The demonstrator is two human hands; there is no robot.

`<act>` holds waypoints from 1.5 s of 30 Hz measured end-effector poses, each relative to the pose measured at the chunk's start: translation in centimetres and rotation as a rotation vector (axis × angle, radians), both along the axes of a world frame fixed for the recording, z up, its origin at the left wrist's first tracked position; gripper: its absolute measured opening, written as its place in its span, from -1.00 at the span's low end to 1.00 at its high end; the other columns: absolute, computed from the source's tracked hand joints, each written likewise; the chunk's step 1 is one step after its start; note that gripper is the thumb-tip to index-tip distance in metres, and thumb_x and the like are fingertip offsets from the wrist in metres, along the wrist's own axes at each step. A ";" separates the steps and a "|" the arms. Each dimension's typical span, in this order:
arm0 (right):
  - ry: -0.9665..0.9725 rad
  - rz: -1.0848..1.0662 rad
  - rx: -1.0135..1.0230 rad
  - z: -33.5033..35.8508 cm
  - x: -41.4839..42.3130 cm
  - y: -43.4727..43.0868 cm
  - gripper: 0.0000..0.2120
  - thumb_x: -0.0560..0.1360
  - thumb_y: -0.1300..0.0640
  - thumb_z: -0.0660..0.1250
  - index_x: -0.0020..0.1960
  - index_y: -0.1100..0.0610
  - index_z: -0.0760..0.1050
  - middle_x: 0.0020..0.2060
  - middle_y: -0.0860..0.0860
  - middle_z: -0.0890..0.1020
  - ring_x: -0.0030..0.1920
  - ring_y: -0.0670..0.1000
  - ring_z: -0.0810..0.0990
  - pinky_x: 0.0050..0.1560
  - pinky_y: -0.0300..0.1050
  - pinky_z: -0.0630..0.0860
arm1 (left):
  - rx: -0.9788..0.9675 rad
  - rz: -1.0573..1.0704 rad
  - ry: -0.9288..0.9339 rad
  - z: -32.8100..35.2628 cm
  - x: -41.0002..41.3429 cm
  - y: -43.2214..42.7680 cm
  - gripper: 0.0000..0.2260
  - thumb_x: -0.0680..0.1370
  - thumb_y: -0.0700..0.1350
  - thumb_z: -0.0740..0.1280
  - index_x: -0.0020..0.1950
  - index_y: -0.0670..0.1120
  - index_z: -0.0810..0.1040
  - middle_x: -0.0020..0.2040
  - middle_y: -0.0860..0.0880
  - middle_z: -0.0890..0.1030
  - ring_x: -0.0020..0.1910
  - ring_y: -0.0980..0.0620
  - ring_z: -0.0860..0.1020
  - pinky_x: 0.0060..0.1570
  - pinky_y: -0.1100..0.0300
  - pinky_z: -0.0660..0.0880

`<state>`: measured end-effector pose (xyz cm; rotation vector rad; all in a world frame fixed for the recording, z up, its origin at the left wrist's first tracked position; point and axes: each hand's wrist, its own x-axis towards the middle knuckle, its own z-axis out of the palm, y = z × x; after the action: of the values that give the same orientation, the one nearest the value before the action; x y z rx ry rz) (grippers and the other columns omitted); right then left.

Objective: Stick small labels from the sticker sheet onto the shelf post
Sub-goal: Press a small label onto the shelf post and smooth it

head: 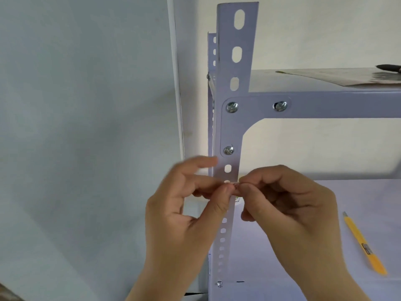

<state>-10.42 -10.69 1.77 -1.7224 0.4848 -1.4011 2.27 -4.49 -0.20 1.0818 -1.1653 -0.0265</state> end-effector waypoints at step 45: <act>0.336 -0.007 -0.311 0.2 -0.7 -1.2 -0.86 0.55 0.13 0.25 -0.15 -0.07 0.47 -0.21 -0.13 0.58 -0.22 -0.07 0.61 -0.23 -0.44 0.44 | 0.205 0.075 -0.139 1.7 -0.4 0.5 -0.79 0.46 -0.17 0.44 -0.24 0.16 0.63 -0.28 0.25 0.67 -0.30 0.29 0.61 -0.23 0.56 0.43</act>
<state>-11.10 -11.89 1.99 -2.2285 0.4711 -1.2430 1.86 -3.95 1.47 1.3250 -1.2658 -0.0129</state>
